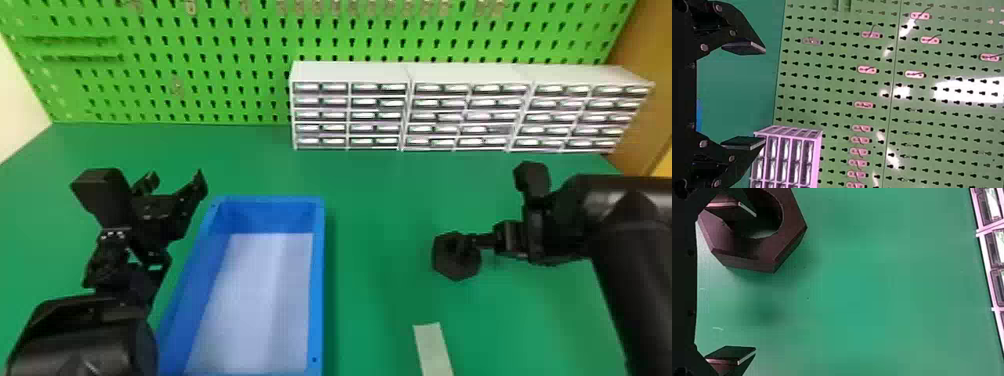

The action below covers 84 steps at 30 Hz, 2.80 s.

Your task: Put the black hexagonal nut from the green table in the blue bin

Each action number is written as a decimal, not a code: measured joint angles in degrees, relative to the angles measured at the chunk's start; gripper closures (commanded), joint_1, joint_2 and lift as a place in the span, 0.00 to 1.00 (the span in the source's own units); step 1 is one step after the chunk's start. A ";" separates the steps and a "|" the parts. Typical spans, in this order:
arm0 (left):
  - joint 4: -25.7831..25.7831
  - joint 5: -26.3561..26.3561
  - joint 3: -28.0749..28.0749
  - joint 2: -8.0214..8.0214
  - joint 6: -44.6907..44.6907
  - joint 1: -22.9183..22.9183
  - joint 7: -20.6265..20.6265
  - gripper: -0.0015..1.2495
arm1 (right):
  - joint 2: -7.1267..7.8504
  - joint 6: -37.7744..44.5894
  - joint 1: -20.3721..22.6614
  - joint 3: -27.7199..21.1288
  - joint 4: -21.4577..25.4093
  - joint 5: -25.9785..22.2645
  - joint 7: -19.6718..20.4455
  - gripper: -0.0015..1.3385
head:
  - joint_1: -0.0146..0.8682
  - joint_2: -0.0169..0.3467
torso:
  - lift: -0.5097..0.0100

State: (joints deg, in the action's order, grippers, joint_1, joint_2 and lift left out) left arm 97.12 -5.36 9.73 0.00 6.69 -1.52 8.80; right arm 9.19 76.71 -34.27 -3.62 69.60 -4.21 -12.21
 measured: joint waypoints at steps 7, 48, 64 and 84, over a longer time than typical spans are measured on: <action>0.00 0.00 0.00 0.00 -0.01 -0.07 -0.07 0.35 | 0.03 -3.00 0.22 0.45 -2.14 -1.15 0.00 0.08 | 0.79 0.19 | 0.79; -0.06 0.00 0.18 0.00 -0.17 0.04 -0.10 0.35 | 0.03 -8.11 3.34 -0.43 -1.63 -4.83 0.00 0.64 | 0.79 0.19 | 0.79; -0.05 -0.24 -0.09 0.00 -0.19 0.29 -0.45 0.35 | 0.76 -14.01 7.79 0.50 7.62 -8.92 0.00 0.64 | 0.79 0.19 | 0.79; -0.06 -0.64 -0.69 0.00 -0.19 0.35 -0.84 0.35 | 0.47 -27.02 13.27 2.35 22.18 -12.01 0.00 0.64 | 0.79 0.19 | 0.79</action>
State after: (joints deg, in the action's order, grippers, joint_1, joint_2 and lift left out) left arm 97.06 -6.00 9.04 0.00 6.50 -1.17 7.96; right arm 9.67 49.68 -21.01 -1.27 91.78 -16.21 -12.21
